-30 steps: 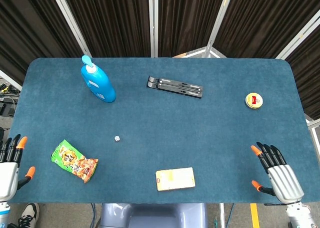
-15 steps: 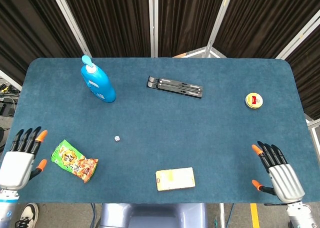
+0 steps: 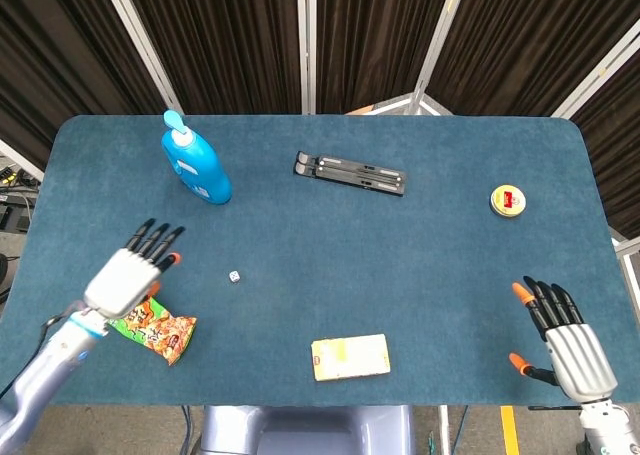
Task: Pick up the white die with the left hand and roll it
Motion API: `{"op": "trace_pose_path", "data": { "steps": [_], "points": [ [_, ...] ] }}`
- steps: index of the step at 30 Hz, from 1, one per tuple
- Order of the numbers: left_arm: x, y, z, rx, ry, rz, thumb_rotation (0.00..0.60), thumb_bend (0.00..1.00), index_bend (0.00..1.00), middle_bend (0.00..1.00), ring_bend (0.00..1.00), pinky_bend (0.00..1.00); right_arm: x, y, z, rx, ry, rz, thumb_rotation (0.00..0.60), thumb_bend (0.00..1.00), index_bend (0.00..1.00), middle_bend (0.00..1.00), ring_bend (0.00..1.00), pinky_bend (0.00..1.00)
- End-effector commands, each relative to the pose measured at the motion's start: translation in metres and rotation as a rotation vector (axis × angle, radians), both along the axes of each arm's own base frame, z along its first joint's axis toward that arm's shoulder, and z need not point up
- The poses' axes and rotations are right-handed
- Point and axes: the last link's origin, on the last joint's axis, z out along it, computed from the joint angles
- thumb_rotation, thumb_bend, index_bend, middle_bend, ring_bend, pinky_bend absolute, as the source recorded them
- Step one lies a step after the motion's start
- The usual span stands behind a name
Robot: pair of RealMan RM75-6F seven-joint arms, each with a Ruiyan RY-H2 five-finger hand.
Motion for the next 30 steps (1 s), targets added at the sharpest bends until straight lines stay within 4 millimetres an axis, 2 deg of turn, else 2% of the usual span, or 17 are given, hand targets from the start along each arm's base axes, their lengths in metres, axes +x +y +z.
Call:
{"op": "trace_pose_path", "data": {
  "steps": [1,10,17,30],
  "points": [
    [0.013,0.027,-0.03,-0.043,0.064,-0.026,0.6,0.34,0.34,0.0,0.0,0.0,-0.001,0.0,0.0,-0.002,0.001,-0.002,0.6,0.08,0.0,0.0,0.0,0.0],
    [0.034,0.043,-0.072,-0.097,0.139,-0.066,0.6,0.3,0.34,0.0,0.0,0.0,-0.003,-0.003,0.002,-0.018,-0.016,-0.004,0.6,0.08,0.0,0.0,0.0,0.0],
    [0.04,0.046,-0.089,-0.124,0.157,-0.063,0.6,0.3,0.35,0.0,0.0,0.0,-0.004,-0.005,0.003,-0.023,-0.021,-0.005,0.6,0.08,0.0,0.0,0.0,0.0],
    [0.041,0.047,-0.108,-0.147,0.172,-0.046,0.6,0.3,0.36,0.0,0.0,0.0,-0.003,-0.005,0.006,-0.032,-0.034,-0.002,0.6,0.08,0.0,0.0,0.0,0.0]
  ]
}}
